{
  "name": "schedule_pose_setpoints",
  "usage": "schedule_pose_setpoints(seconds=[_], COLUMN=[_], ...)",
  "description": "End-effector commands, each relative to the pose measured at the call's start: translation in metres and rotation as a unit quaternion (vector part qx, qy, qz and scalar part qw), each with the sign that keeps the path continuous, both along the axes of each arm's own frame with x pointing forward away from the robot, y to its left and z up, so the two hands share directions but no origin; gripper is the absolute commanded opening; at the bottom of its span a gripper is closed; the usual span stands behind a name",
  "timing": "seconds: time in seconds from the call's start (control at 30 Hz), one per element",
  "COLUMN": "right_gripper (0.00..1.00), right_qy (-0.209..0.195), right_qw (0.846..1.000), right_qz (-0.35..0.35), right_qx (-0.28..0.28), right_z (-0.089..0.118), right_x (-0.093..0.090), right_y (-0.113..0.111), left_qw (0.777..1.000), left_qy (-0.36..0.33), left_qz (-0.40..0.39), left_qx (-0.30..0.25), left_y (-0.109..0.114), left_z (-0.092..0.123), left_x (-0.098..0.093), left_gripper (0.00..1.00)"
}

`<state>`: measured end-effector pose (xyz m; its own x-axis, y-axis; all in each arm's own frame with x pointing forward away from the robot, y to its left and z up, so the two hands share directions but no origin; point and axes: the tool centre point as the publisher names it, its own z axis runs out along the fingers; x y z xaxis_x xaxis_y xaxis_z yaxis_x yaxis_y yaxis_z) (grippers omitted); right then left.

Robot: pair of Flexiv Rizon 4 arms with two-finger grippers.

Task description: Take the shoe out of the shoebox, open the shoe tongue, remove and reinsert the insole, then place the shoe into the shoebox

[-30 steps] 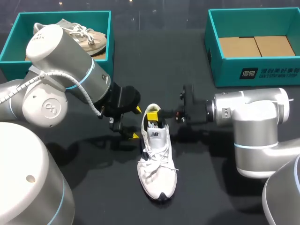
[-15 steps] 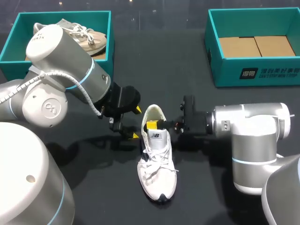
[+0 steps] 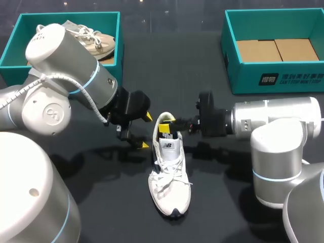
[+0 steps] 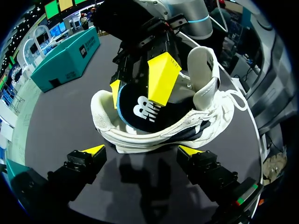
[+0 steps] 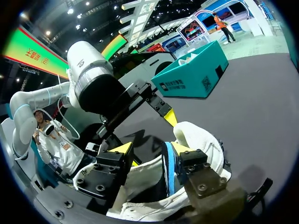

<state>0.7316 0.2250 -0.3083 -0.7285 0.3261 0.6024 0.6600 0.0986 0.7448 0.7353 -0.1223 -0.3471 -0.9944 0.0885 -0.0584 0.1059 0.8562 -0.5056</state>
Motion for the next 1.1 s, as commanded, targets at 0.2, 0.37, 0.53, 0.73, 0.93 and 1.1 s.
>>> schedule_pose_setpoints(seconds=[0.2, 0.37, 0.53, 0.73, 0.93, 1.1], right_gripper=[0.50, 0.50, 0.49, 0.49, 0.50, 0.62], right_qy=[0.023, 0.054, 0.098, 0.168, 0.245, 0.294], right_qw=[0.997, 0.993, 0.987, 0.971, 0.943, 0.919], right_qz=[0.018, 0.032, 0.066, 0.099, 0.116, 0.101], right_qx=[-0.075, -0.102, -0.105, -0.139, -0.192, -0.244], right_z=[0.021, 0.027, 0.032, 0.040, 0.044, 0.051], right_x=[0.000, 0.006, 0.017, 0.025, 0.033, 0.032], right_y=[-0.006, -0.022, -0.038, -0.043, -0.047, -0.052], left_qw=[1.000, 0.999, 0.999, 0.999, 0.998, 0.996], left_qy=[0.001, 0.012, 0.018, 0.019, 0.025, 0.038], left_qz=[-0.015, -0.035, -0.045, -0.039, -0.043, -0.068], left_qx=[0.002, 0.003, 0.010, 0.023, 0.037, 0.050], left_y=[0.015, 0.023, 0.035, 0.050, 0.063, 0.077], left_z=[0.017, 0.026, 0.035, 0.044, 0.053, 0.061], left_x=[-0.001, 0.004, 0.009, 0.016, 0.023, 0.029], left_gripper=[1.00, 1.00, 1.00, 1.00, 1.00, 1.00])
